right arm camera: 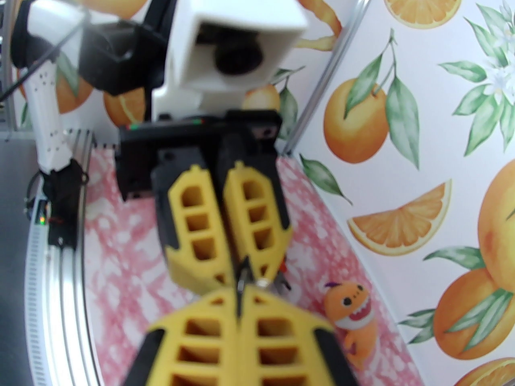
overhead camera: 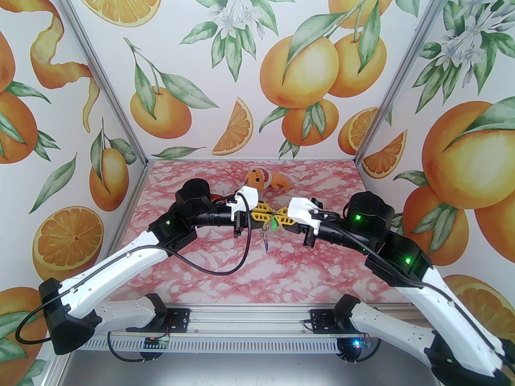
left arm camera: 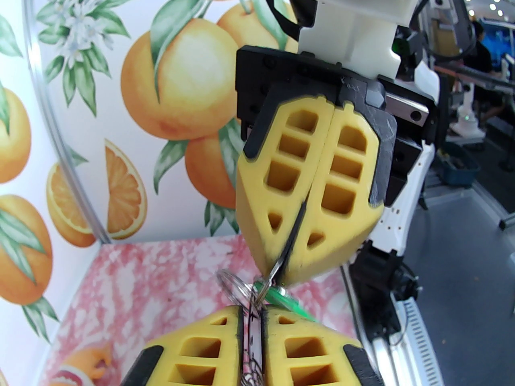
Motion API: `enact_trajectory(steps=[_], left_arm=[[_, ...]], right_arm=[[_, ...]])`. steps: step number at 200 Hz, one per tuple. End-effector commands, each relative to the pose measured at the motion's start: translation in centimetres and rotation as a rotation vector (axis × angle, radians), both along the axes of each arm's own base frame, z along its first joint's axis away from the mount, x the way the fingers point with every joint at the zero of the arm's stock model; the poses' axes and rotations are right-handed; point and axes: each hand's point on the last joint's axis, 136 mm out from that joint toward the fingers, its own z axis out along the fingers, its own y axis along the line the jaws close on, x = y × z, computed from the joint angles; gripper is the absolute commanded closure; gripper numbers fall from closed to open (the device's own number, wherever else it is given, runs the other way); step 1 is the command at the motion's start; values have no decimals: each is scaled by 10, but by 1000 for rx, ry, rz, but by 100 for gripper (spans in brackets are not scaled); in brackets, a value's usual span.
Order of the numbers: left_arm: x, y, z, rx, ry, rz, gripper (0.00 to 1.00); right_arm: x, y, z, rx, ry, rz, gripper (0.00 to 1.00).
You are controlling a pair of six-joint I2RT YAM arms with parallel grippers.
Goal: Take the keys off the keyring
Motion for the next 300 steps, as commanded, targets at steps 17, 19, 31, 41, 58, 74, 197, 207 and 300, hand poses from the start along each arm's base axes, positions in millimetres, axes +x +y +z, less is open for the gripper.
enact_trajectory(steps=[17,19,31,41,58,74,197,207,300], left_arm=[[-5,11,13,-87,-141,23,72],[-5,11,13,-90,-143,21,71],[-11,10,13,-98,-160,-14,68],[-13,8,13,-104,-170,-34,64],[-16,5,14,-118,-190,-69,60],[-23,3,17,-135,-210,-122,53],[-35,-6,5,-113,-186,-234,70],[-30,-7,4,-116,-185,-202,73],[-21,-5,6,-110,-144,-136,100]], right_arm=[[-17,-1,22,167,103,145,100],[-17,-1,22,172,109,149,100],[-19,-1,26,197,126,169,100],[-22,0,25,206,140,188,100],[-24,2,24,214,174,217,100],[-24,4,23,221,201,235,100],[-24,5,21,252,256,282,100],[-23,5,19,251,259,278,100],[-18,3,9,195,242,232,100]])
